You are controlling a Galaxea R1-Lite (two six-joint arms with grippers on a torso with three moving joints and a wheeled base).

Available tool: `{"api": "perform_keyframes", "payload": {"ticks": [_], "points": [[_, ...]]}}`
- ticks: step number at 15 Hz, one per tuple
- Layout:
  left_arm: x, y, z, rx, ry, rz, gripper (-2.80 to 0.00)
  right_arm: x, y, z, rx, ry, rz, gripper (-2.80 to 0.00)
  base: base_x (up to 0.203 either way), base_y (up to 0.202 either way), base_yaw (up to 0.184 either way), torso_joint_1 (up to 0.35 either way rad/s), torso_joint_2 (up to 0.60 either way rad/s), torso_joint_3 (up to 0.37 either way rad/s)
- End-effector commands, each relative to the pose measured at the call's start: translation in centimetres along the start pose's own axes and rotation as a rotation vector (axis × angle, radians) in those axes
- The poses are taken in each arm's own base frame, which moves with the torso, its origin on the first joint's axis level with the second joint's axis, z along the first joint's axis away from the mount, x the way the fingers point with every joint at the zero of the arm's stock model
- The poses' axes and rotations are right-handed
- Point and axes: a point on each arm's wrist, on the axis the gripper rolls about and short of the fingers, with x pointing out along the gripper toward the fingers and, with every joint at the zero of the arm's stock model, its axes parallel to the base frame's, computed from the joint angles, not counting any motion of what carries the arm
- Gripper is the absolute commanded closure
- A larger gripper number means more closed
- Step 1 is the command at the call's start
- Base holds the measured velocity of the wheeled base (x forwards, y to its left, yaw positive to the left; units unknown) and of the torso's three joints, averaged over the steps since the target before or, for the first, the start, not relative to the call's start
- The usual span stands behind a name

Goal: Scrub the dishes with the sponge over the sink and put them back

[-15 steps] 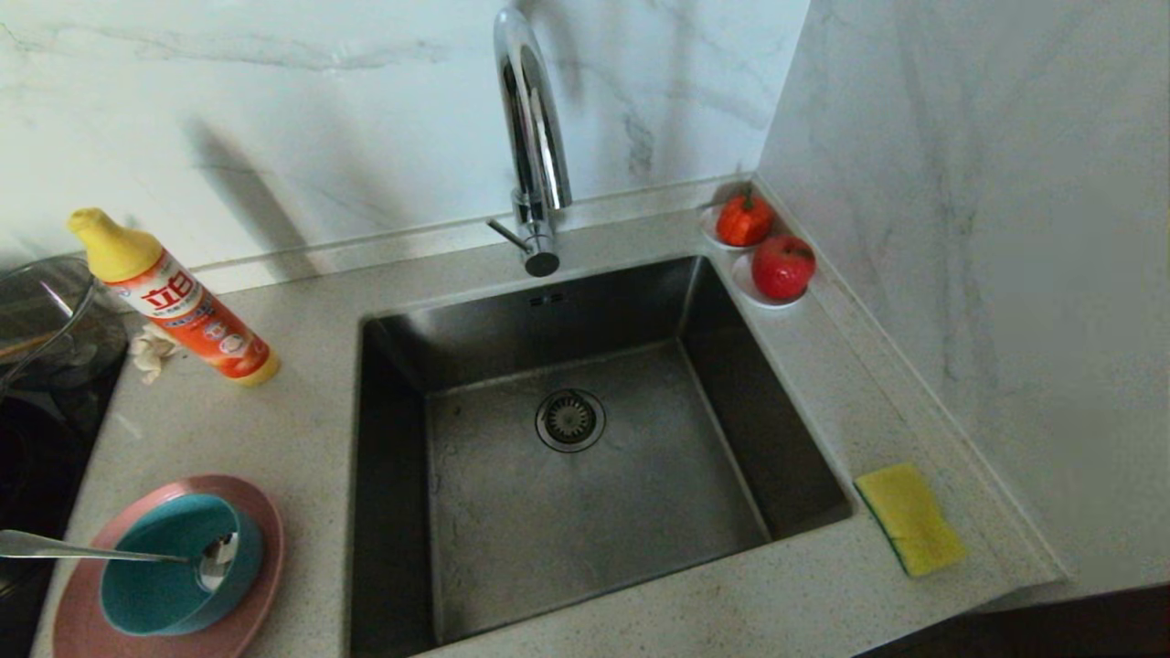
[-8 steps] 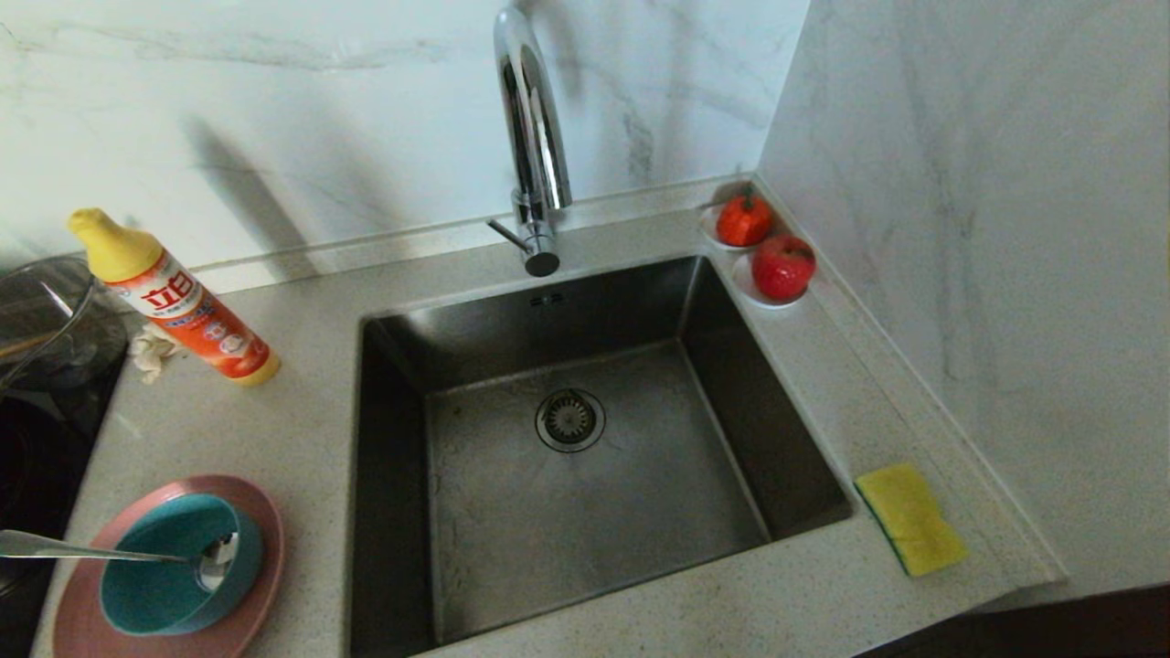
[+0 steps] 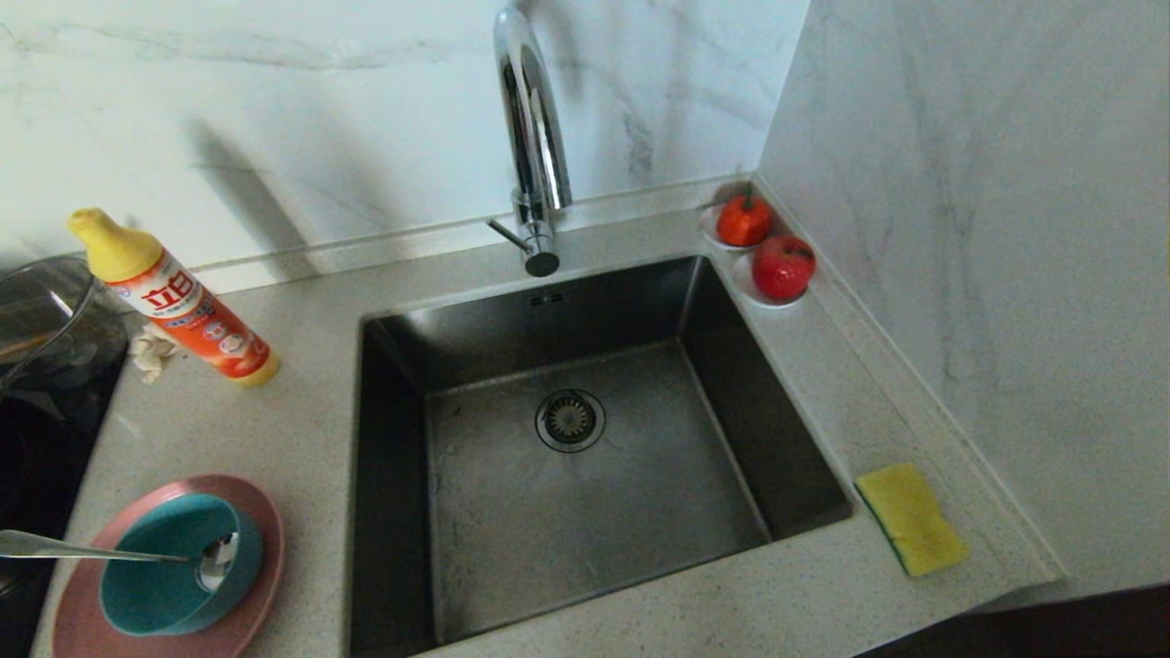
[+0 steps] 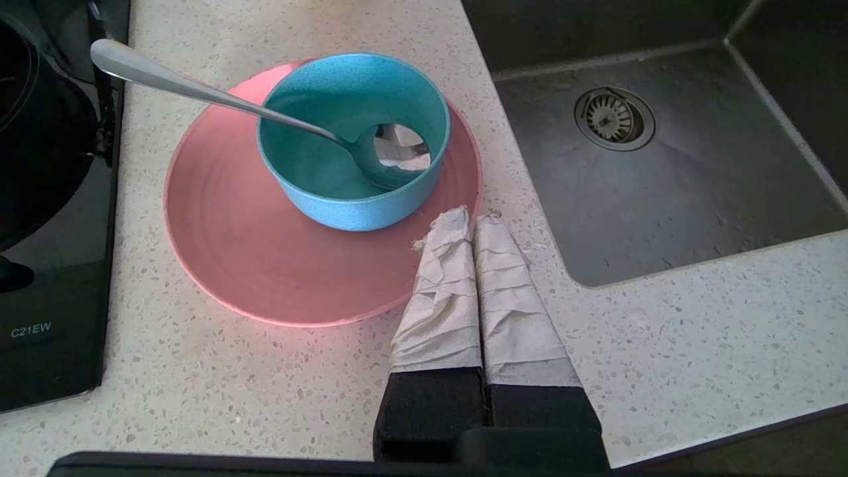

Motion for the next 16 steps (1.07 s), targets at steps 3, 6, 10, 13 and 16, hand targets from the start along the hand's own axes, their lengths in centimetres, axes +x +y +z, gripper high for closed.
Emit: {"api": "perform_keyframes", "payload": {"ticks": [3, 6, 10, 13, 16], "points": [[0.0, 0.0, 0.0, 0.000, -0.004, 0.000, 0.00, -0.1, 0.0, 0.0, -0.016, 0.007, 0.000, 0.00, 0.000, 0.000, 0.000, 0.000, 0.00, 0.000], [0.0, 0.0, 0.0, 0.000, -0.004, 0.000, 0.00, -0.5, 0.0, 1.0, -0.043, -0.003, 0.001, 0.00, 0.000, 0.000, 0.000, 0.000, 0.00, 0.000], [0.0, 0.0, 0.0, 0.000, -0.004, 0.000, 0.00, -2.5, 0.3, 6.6, -0.046, 0.005, 0.079, 0.00, 0.000, 0.000, 0.000, 0.000, 0.00, 0.000], [0.0, 0.0, 0.0, 0.000, -0.004, 0.000, 0.00, -1.1, 0.5, 9.3, -0.034, 0.131, 0.173, 0.00, 0.000, 0.000, 0.000, 0.000, 0.00, 0.000], [0.0, 0.0, 0.0, 0.000, -0.004, 0.000, 0.00, 0.6, 0.8, 11.3, -0.014, 0.211, 0.249, 0.00, 0.000, 0.000, 0.000, 0.000, 0.00, 0.000]]}}
